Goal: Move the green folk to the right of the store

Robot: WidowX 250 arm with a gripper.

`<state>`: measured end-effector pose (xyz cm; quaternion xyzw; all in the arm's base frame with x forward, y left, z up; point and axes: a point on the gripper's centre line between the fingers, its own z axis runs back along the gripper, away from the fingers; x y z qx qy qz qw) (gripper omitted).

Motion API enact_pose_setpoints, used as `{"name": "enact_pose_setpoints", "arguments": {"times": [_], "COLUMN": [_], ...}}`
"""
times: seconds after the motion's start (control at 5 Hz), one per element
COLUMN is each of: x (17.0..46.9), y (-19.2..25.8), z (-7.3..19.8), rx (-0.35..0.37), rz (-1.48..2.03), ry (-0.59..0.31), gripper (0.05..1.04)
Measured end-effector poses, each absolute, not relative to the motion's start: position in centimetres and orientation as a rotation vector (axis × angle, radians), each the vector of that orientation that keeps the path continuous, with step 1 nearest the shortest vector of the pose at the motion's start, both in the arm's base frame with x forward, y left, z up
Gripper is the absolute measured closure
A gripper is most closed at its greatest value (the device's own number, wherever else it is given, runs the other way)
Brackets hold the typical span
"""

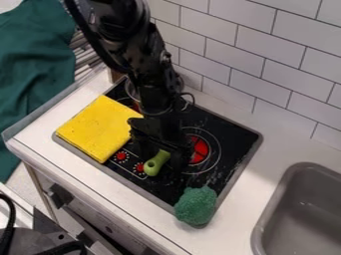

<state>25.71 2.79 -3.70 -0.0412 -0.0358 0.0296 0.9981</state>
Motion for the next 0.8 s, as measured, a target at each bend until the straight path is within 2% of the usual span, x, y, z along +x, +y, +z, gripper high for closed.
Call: {"name": "enact_pose_setpoints", "arguments": {"times": [0.2,0.6,0.8], "x": [26.12,26.36,26.36], "y": [3.03,3.02,3.00], "z": [-3.84,-4.12,-4.12], "rx": [-0.076,-0.077,-0.076], "rz": [0.067,0.064,0.070], "ry": [-0.066,-0.075,-0.074], "gripper": [0.135,0.729,0.797]}}
